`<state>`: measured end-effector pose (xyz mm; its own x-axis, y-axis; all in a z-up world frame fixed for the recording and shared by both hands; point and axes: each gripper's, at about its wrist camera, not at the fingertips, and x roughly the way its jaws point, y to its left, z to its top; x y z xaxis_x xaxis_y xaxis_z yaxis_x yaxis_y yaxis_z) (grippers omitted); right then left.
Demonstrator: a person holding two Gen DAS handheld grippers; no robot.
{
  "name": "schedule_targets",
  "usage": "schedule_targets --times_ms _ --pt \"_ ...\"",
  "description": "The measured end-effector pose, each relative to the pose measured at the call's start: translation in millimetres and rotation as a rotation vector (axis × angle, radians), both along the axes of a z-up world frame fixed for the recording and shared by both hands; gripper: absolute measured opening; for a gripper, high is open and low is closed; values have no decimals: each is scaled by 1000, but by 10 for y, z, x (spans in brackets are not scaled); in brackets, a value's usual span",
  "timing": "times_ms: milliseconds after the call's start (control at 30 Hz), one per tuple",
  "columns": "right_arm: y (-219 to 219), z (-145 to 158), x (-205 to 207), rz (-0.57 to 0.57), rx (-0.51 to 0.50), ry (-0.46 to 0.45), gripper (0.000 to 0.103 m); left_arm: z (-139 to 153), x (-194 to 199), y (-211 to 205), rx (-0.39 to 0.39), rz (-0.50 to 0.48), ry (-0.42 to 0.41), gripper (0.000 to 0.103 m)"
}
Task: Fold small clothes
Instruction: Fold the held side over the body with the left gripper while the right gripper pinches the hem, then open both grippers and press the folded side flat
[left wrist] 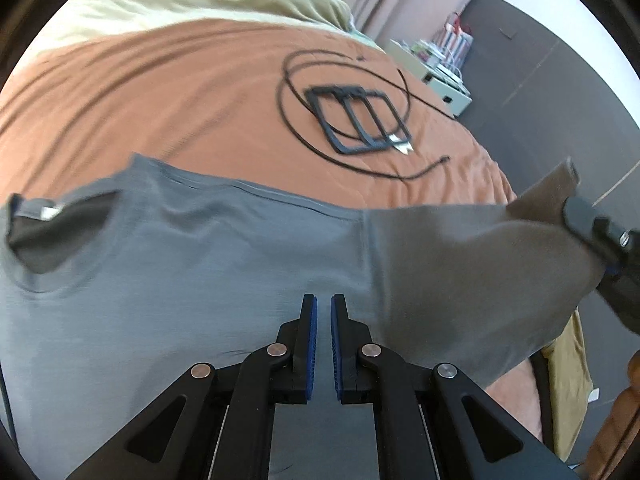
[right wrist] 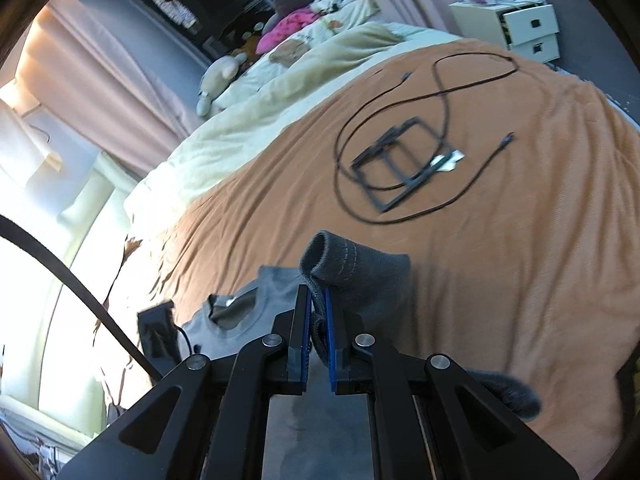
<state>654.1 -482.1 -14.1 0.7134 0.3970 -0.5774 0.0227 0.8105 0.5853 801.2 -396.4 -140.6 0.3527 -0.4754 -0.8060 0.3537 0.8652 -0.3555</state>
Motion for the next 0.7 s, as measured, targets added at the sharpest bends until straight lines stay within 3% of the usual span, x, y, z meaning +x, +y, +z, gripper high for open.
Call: schedule_targets --times_ms 300,467,500,533,567,600,633,700 --pt "418 -44 315 99 10 37 4 273 -29 611 22 77 -16 7" --pt "658 -171 522 203 35 121 12 342 -51 897 23 125 -4 8" --pt "671 -187 551 217 37 133 22 349 -55 958 30 137 -3 11" --pt "664 -196 569 225 34 139 43 344 -59 995 34 145 -1 17" --pt "634 -187 571 225 26 129 55 340 -62 1051 38 159 2 22" --pt "611 -167 560 224 22 115 68 333 -65 1103 37 171 2 33" --pt "548 -144 536 224 20 94 68 315 -62 1136 37 179 -2 42" --pt "442 -153 542 221 22 89 68 287 -63 1172 44 186 -6 49"
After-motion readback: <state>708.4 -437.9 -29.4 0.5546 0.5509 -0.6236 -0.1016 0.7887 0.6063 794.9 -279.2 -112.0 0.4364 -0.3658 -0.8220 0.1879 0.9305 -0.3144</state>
